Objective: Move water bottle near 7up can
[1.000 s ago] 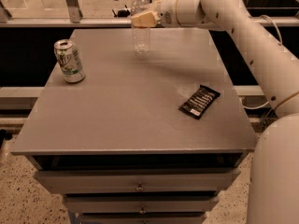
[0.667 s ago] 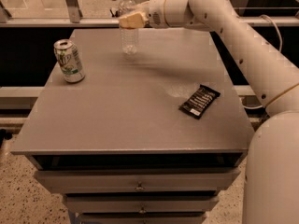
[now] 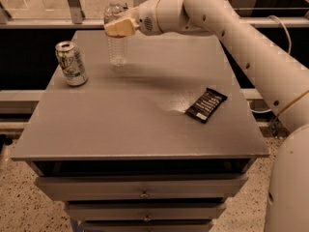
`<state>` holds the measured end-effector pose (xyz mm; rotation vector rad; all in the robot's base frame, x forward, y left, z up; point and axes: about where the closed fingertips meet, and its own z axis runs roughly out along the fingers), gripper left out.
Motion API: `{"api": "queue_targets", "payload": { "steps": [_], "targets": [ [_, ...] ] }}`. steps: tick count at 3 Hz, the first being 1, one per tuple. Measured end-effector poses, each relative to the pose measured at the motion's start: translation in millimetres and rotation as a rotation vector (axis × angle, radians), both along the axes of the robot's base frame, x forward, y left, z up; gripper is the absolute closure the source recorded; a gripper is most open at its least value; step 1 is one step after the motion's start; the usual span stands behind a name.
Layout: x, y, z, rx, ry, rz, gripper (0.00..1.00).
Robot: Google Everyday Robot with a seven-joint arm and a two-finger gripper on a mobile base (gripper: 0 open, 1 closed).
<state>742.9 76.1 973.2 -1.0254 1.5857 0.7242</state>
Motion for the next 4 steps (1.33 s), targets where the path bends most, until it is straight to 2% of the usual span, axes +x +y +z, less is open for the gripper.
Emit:
{"api": "queue_targets", "payload": {
  "steps": [1, 2, 3, 4],
  "targets": [
    [-30.1, 27.2, -13.0, 0.002, 0.05, 0.066, 1.0],
    [-44.7, 41.9, -23.2, -0.006, 0.071, 0.102, 1.0],
    [-55.4, 53.9, -22.0, -0.009, 0.065, 0.127, 0.85],
    [-69.4, 68.7, -19.9, -0.006, 0.046, 0.163, 0.53]
  ]
}}
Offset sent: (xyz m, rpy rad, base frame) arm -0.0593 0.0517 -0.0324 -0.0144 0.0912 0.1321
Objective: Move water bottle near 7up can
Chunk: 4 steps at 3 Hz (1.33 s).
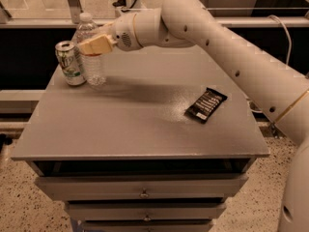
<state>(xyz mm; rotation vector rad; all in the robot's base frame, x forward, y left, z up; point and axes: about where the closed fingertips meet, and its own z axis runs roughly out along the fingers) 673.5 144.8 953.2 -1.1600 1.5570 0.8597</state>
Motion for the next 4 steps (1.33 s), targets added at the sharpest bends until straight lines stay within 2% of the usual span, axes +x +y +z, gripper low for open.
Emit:
{"api": "queue_targets", "payload": {
  "steps": [2, 3, 4],
  "targets": [
    [-13.6, 12.5, -10.2, -0.009, -0.026, 0.041, 0.07],
    [-14.9, 11.7, -18.2, -0.026, -0.043, 0.056, 0.0],
    [-13.8, 7.9, -21.5, -0.036, -0.059, 0.061, 0.0]
  ]
}}
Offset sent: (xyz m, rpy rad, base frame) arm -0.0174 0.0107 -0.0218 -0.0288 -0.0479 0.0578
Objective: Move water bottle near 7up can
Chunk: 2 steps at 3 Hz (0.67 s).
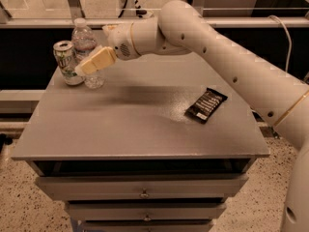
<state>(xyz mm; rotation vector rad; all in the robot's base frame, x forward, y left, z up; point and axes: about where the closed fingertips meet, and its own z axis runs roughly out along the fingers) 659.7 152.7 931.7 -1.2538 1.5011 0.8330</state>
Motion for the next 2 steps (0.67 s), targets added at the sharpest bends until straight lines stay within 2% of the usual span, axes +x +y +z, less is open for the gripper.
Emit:
{"api": "queue_targets", "payload": {
  "steps": [1, 2],
  "targets": [
    [3.7, -7.8, 4.0, -0.008, -0.023, -0.011, 0.0],
    [22.0, -66.9, 33.0, -0.057, -0.101, -0.083, 0.0]
  ]
}}
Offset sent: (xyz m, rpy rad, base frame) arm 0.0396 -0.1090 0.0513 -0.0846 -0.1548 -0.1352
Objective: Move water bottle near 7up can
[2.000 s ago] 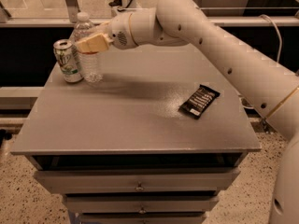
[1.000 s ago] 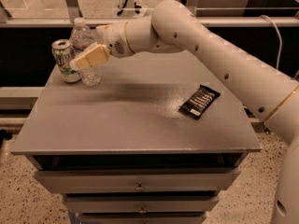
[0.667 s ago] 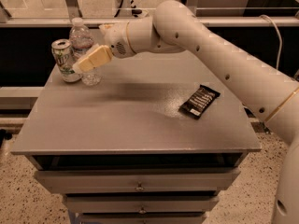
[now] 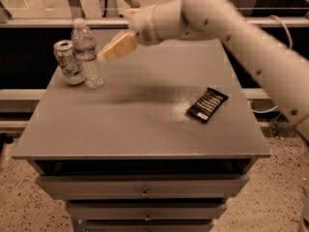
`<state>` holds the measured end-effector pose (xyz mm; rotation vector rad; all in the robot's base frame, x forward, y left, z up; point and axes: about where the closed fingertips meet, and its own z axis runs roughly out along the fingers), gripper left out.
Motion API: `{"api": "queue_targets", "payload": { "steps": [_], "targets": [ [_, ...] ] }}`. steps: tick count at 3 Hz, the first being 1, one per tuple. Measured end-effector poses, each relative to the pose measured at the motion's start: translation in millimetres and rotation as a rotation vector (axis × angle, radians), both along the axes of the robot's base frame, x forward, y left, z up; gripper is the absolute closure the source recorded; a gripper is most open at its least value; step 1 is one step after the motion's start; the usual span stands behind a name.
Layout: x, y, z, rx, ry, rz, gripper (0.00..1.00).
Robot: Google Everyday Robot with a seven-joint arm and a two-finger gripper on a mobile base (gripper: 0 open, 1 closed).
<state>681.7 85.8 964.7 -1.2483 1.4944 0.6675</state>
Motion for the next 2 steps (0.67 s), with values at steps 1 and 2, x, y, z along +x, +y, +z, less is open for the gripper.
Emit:
{"api": "queue_targets", "payload": {
  "steps": [1, 2],
  "targets": [
    [12.5, -65.9, 33.7, -0.057, -0.069, -0.072, 0.0],
    [15.8, -82.5, 43.2, -0.07, -0.087, -0.091, 0.0]
  ]
}}
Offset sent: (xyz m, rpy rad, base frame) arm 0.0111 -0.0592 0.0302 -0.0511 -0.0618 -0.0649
